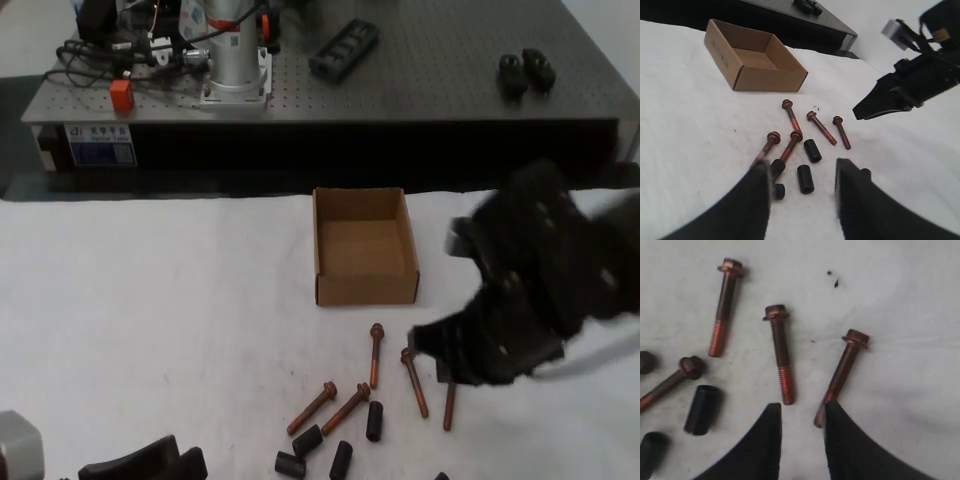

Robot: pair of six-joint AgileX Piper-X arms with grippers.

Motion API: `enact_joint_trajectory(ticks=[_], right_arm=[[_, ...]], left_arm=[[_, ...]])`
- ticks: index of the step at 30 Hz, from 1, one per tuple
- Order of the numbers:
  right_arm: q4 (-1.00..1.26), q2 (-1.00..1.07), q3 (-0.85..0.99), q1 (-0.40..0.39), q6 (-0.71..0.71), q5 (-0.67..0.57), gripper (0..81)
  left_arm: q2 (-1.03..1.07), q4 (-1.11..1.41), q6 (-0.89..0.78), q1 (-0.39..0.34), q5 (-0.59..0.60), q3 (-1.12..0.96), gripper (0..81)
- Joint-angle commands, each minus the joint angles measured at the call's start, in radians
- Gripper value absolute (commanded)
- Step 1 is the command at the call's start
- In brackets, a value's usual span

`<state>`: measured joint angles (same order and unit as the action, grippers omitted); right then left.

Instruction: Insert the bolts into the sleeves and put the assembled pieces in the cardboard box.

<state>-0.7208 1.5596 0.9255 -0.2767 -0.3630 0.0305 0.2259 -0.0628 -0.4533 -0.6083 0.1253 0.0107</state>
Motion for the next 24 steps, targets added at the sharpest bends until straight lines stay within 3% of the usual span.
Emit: enact_joint_trajectory(ticks=[1, 24], right_arm=[[-0.071, 0.053, 0.071, 0.022, 0.028, 0.022, 22.3], [-0.039, 0.286, 0.125, 0.044, 0.004, 0.019, 21.6]], left_arm=[[0.002, 0.013, 0.015, 0.003, -0.01, -0.011, 31.2], [0.002, 0.013, 0.013, 0.003, -0.007, -0.011, 31.2]])
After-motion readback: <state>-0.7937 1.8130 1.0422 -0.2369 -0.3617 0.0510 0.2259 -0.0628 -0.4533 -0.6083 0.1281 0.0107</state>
